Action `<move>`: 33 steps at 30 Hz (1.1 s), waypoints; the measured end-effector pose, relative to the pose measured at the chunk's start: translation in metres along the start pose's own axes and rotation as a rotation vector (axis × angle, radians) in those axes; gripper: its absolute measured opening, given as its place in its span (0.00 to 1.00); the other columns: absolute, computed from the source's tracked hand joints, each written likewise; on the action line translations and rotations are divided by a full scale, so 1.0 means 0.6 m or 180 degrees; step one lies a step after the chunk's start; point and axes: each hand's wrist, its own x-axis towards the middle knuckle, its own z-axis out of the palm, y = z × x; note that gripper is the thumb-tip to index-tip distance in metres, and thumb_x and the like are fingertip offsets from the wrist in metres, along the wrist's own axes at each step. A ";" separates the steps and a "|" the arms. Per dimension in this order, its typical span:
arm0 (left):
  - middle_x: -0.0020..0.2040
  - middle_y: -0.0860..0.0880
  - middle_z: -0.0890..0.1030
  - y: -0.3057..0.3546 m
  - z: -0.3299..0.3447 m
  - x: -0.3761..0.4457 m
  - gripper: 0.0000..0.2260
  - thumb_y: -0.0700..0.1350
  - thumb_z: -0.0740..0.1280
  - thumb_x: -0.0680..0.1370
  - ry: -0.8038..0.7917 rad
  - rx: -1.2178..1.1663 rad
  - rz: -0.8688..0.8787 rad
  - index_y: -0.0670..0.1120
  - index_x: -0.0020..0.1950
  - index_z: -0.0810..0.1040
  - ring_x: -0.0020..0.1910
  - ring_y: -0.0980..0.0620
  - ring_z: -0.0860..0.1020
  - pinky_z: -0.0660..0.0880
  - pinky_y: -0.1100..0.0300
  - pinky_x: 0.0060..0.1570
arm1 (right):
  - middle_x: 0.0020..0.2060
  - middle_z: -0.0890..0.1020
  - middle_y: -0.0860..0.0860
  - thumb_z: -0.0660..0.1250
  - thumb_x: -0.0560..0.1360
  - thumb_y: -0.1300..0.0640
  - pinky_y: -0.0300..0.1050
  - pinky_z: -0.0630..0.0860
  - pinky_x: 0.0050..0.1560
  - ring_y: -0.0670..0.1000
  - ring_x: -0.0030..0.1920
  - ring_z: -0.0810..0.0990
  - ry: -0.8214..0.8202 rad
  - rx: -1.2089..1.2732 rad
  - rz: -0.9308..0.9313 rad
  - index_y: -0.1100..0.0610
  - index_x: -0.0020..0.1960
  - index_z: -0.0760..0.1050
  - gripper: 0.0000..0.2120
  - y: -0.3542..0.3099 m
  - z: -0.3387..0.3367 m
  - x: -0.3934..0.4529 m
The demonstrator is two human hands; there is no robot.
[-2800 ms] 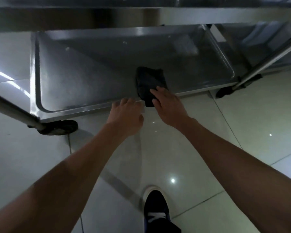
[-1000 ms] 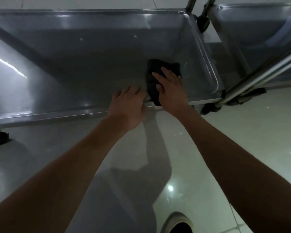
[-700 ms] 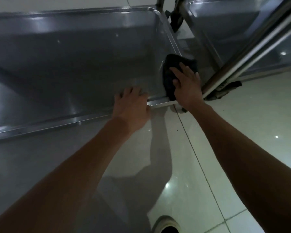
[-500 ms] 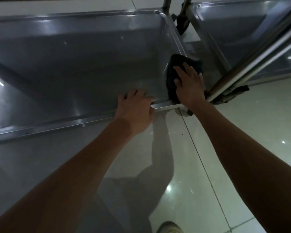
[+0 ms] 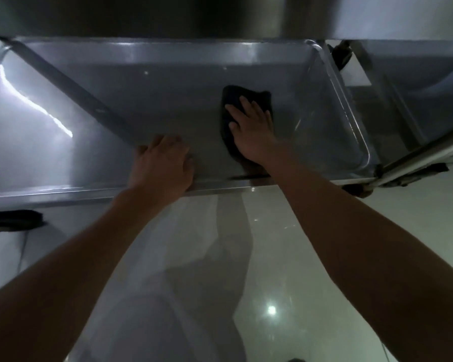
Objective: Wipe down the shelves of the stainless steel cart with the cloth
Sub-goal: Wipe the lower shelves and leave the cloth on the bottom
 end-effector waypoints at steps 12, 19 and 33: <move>0.59 0.52 0.77 -0.134 -0.025 -0.071 0.11 0.50 0.58 0.79 -0.0291 -0.0046 0.0033 0.51 0.54 0.78 0.60 0.47 0.75 0.64 0.54 0.45 | 0.80 0.57 0.47 0.55 0.84 0.52 0.56 0.45 0.78 0.52 0.80 0.52 -0.0308 0.0325 -0.1026 0.44 0.76 0.66 0.21 -0.247 0.086 0.008; 0.65 0.48 0.75 -0.087 -0.024 -0.048 0.14 0.51 0.59 0.80 -0.0394 -0.0024 -0.0107 0.48 0.61 0.77 0.65 0.44 0.71 0.70 0.47 0.57 | 0.80 0.57 0.46 0.55 0.84 0.51 0.52 0.41 0.78 0.49 0.80 0.51 -0.0212 0.0571 -0.0877 0.43 0.75 0.66 0.20 -0.213 0.085 0.034; 0.70 0.46 0.72 0.195 0.024 0.072 0.15 0.47 0.61 0.78 -0.0053 -0.0363 0.0447 0.49 0.63 0.79 0.71 0.44 0.65 0.67 0.47 0.62 | 0.80 0.56 0.49 0.54 0.84 0.51 0.54 0.43 0.78 0.52 0.80 0.51 0.0402 0.0358 0.0366 0.45 0.77 0.64 0.21 0.184 -0.060 0.047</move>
